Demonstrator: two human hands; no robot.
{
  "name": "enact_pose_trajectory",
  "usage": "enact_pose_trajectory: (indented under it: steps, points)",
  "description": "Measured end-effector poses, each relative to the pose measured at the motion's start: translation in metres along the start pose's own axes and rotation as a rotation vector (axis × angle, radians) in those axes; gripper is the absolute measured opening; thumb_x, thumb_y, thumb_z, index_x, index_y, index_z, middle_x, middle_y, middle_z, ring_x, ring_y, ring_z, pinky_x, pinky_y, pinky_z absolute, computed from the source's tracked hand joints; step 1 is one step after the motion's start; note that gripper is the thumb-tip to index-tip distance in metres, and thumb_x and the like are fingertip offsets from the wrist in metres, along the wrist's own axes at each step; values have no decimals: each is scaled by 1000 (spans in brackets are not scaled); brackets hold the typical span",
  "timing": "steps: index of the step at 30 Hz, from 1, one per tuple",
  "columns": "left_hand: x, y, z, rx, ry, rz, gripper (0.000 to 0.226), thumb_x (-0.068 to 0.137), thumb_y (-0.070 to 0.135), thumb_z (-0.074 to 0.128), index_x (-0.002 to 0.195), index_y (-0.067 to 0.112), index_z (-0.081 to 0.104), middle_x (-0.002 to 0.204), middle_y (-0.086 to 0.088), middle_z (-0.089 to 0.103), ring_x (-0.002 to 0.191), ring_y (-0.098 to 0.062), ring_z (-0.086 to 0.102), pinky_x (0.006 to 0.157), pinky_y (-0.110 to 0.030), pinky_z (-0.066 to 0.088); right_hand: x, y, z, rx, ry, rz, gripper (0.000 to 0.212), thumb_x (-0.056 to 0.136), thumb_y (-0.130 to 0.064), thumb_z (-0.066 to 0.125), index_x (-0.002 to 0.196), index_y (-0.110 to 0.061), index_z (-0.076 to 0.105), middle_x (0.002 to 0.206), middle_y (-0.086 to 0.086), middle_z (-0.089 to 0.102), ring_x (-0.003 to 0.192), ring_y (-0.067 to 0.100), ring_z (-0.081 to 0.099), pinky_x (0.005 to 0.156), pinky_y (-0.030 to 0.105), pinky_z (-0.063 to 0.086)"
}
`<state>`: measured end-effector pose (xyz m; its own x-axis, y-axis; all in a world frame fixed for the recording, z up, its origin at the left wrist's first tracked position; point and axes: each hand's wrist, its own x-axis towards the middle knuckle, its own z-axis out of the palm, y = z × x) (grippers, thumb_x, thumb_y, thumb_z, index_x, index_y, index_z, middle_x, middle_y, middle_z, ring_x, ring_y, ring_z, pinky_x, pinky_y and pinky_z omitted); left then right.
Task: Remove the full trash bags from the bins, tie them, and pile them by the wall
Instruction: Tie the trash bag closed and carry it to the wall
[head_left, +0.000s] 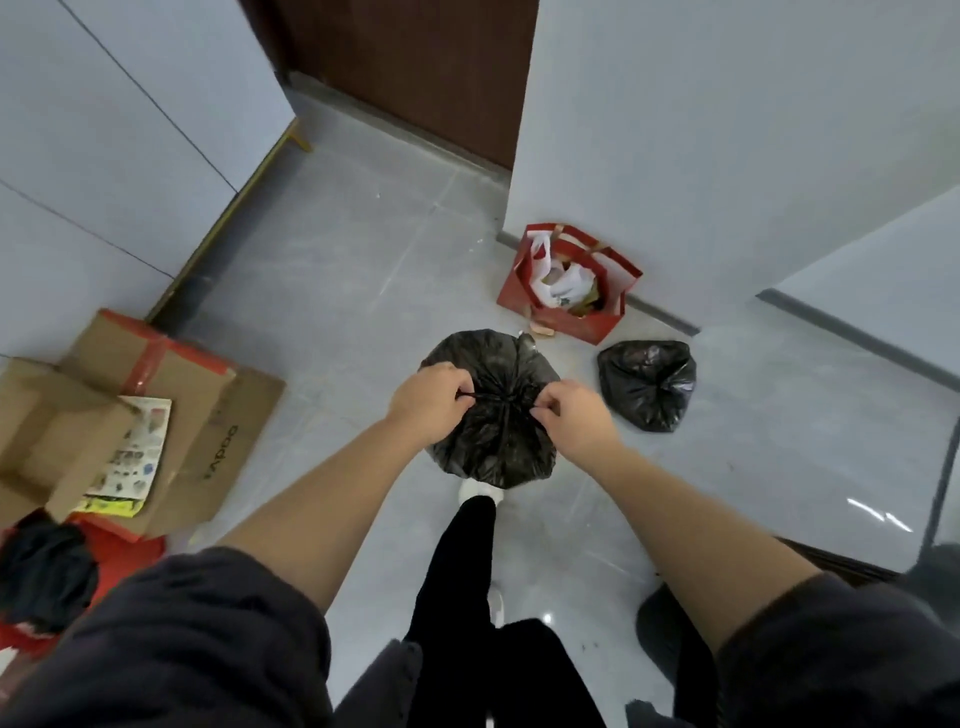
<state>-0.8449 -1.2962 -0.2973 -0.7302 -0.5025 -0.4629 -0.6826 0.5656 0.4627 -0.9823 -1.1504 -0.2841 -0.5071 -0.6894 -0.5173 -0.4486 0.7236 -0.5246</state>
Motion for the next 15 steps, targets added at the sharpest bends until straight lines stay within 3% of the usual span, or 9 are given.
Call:
enact_pose_trajectory:
  steps: [11, 15]
  points:
    - [227, 6, 143, 86, -171, 52, 9, 90, 26, 56, 92, 19, 62, 109, 1, 49, 95, -22, 53, 79, -39, 48, 178, 169, 47, 134, -23, 250, 13, 90, -14, 60, 77, -14, 57, 79, 4, 58, 75, 19, 53, 66, 25, 37]
    - [296, -6, 218, 121, -200, 62, 10, 91, 25, 55, 94, 18, 62, 112, 0, 47, 93, -22, 53, 73, -35, 46, 238, 240, 86, 161, -17, 292, 11, 89, -14, 60, 79, -11, 61, 83, 8, 64, 79, 24, 58, 71, 32, 47]
